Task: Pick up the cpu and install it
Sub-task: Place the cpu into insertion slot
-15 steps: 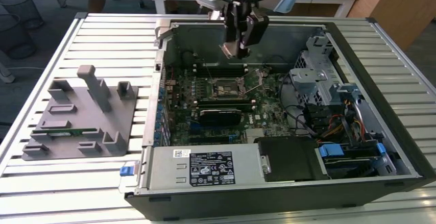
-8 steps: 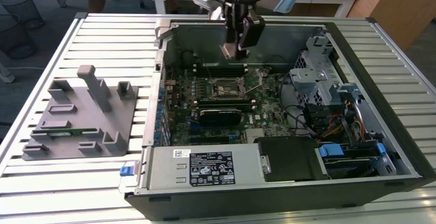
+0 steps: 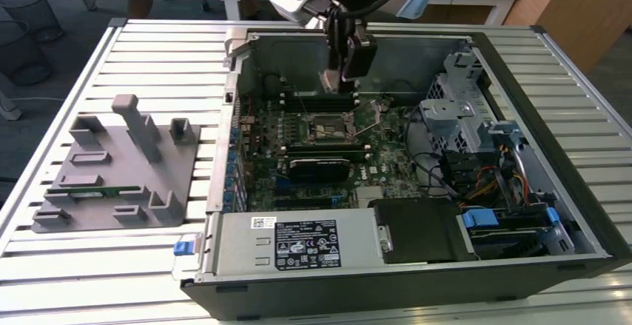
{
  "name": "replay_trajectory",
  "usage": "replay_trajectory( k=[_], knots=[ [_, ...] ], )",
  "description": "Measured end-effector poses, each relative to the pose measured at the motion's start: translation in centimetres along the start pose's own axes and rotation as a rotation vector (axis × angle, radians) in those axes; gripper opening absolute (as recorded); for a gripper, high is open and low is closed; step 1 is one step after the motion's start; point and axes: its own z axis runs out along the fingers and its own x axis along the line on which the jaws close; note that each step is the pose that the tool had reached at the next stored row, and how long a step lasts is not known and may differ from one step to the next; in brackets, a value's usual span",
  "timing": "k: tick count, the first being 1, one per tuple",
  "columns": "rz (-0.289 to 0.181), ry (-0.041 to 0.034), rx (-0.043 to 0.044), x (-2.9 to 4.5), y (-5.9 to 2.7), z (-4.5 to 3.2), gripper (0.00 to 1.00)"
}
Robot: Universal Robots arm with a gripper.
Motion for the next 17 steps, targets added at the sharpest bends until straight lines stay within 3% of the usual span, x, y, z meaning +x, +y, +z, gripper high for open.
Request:
replay_trajectory(
  k=[2, 6, 12, 17],
  knots=[
    [0.001, 0.0025, -0.0005, 0.43, 0.12, 0.36, 0.53],
    [0.001, 0.003, -0.0006, 2.01, 0.41, 1.01, 0.53],
    [0.029, 0.0021, 0.0003, 2.24, 0.78, 2.01, 0.53],
    [0.03, 0.0023, 0.0002, 3.01, 1.19, 2.89, 0.53]
  ],
)
